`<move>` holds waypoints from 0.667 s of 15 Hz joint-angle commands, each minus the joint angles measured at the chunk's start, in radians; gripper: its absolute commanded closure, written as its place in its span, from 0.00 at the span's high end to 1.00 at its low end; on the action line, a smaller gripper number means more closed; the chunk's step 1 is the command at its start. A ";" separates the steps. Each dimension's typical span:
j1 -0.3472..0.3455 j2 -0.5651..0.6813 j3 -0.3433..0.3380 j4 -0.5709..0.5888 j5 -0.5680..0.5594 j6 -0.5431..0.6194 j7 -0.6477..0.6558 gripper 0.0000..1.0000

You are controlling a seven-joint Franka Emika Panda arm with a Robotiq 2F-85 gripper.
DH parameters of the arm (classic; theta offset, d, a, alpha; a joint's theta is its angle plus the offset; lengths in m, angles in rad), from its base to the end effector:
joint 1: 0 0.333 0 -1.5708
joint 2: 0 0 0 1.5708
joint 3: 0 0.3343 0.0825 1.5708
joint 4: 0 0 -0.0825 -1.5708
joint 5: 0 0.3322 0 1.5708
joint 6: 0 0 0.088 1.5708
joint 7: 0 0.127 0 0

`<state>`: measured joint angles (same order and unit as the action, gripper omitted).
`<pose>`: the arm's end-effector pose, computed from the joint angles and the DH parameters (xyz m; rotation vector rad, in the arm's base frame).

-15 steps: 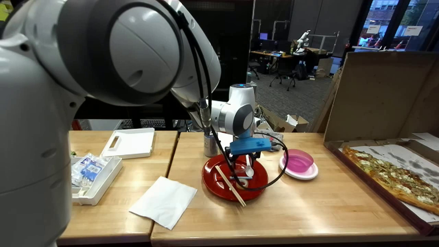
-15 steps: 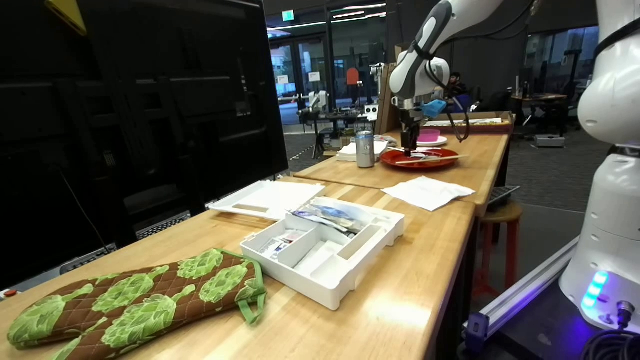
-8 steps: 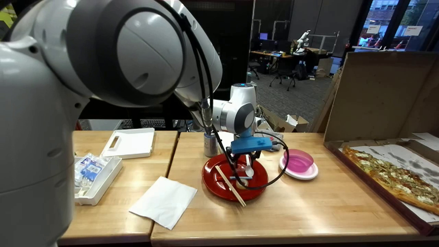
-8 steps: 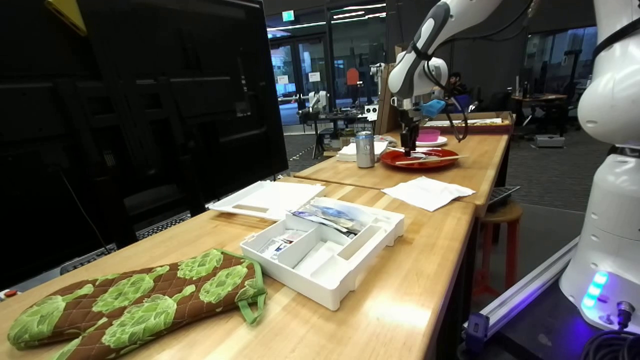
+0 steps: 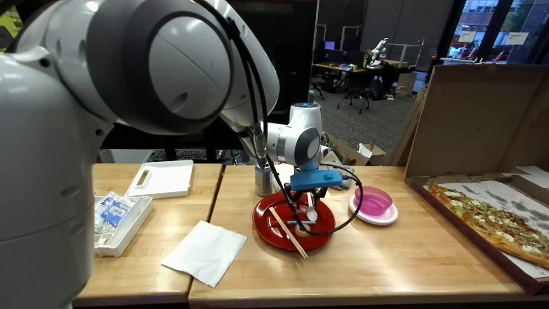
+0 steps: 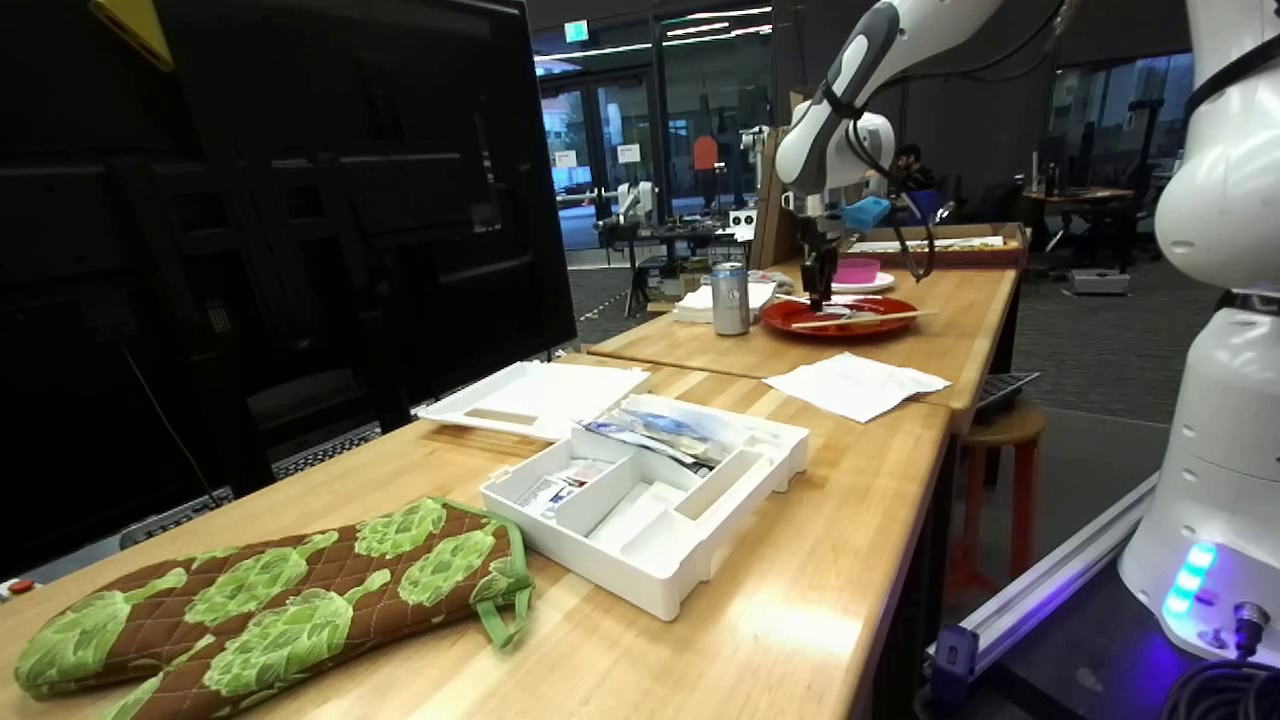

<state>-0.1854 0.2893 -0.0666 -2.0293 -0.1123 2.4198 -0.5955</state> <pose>0.5564 -0.1434 0.3475 2.9418 0.6390 0.0786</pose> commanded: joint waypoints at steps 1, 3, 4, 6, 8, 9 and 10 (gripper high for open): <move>-0.003 0.003 0.003 0.016 0.006 -0.022 0.008 0.59; -0.001 0.009 0.002 0.022 0.003 -0.026 0.013 0.60; -0.001 0.013 0.002 0.025 0.002 -0.029 0.016 0.60; 0.000 0.022 0.002 0.034 0.001 -0.036 0.022 0.57; 0.000 0.031 0.002 0.044 -0.001 -0.044 0.030 0.57; -0.001 0.036 0.002 0.049 -0.001 -0.046 0.032 0.56; -0.001 0.041 0.003 0.054 -0.001 -0.049 0.034 0.54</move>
<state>-0.1854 0.3160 -0.0666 -2.0037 -0.1123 2.4011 -0.5776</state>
